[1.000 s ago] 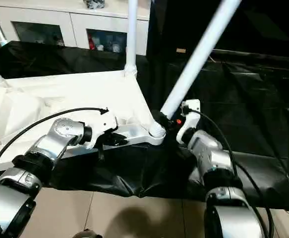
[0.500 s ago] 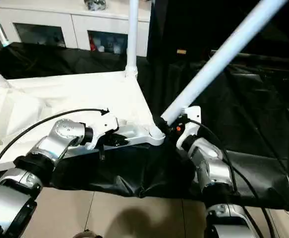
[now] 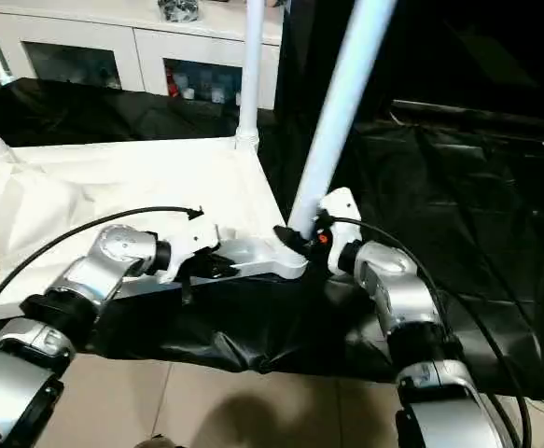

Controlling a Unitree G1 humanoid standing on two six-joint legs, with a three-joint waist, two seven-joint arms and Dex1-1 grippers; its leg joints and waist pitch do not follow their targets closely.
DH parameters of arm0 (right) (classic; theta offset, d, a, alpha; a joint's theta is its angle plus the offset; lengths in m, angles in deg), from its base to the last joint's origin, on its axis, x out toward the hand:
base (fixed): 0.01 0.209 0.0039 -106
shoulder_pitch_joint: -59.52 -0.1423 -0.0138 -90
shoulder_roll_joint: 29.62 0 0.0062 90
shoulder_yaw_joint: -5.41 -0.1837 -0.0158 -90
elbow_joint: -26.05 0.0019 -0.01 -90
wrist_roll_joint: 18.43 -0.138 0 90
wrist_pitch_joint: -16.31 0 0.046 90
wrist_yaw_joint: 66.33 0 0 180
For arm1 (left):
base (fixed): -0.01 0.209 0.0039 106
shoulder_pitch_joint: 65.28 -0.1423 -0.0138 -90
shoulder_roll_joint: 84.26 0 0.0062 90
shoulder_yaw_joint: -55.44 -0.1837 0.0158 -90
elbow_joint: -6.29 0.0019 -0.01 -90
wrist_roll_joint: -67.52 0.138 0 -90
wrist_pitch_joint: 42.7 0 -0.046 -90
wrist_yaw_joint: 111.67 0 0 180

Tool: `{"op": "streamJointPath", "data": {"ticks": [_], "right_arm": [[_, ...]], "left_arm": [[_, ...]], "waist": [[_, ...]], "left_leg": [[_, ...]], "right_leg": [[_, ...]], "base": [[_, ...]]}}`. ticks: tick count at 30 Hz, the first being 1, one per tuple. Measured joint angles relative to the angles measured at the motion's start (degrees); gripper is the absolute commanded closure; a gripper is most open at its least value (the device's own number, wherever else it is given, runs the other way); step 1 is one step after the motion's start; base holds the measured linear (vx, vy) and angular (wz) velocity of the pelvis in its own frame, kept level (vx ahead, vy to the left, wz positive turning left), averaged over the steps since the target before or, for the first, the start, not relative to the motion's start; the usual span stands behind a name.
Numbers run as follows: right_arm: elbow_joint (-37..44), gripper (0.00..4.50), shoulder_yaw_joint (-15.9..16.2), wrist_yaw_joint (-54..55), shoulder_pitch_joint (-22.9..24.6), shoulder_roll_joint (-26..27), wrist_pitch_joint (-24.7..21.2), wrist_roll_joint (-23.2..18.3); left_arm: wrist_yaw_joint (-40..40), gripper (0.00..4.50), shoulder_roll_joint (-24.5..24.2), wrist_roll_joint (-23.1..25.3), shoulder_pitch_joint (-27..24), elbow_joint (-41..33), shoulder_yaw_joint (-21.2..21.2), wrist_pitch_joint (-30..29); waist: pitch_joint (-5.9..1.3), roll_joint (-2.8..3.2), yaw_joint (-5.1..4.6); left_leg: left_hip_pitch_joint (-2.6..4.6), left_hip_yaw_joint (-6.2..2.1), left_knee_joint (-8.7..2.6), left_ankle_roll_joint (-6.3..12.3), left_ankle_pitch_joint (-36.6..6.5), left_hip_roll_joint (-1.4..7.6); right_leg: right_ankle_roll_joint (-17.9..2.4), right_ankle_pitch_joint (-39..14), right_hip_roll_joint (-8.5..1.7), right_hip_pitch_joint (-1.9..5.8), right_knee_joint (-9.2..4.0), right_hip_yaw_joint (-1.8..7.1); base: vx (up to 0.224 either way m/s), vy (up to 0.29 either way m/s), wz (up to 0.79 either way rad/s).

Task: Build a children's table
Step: Insert table leg to table base

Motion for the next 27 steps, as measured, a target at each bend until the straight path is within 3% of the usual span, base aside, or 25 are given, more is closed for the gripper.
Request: {"op": "streamJointPath", "data": {"ticks": [14,27], "right_arm": [[-1.1,2.61,3.7,-15.3,-1.3,-3.4,1.1,0.0],[2.8,2.62,3.9,-18.4,2.9,-3.4,5.6,0.0]], "left_arm": [[8.3,4.50,-3.6,-0.6,-1.4,-4.5,-1.6,0.2],[11.6,4.50,-3.6,-0.3,0.2,-2.3,-2.6,1.4]], "waist": [[0.00,-0.26,0.44],[-0.05,-0.09,1.65]], "left_leg": [[-0.01,0.00,-0.01,-0.01,0.0,0.00],[0.11,-0.01,-0.02,-0.01,0.0,0.01]], "right_leg": [[0.0,0.0,0.00,0.00,0.01,0.00],[0.0,0.0,0.00,0.10,0.01,0.00]], "base": [[0.000,0.000,0.00],[0.000,0.000,0.00]]}}
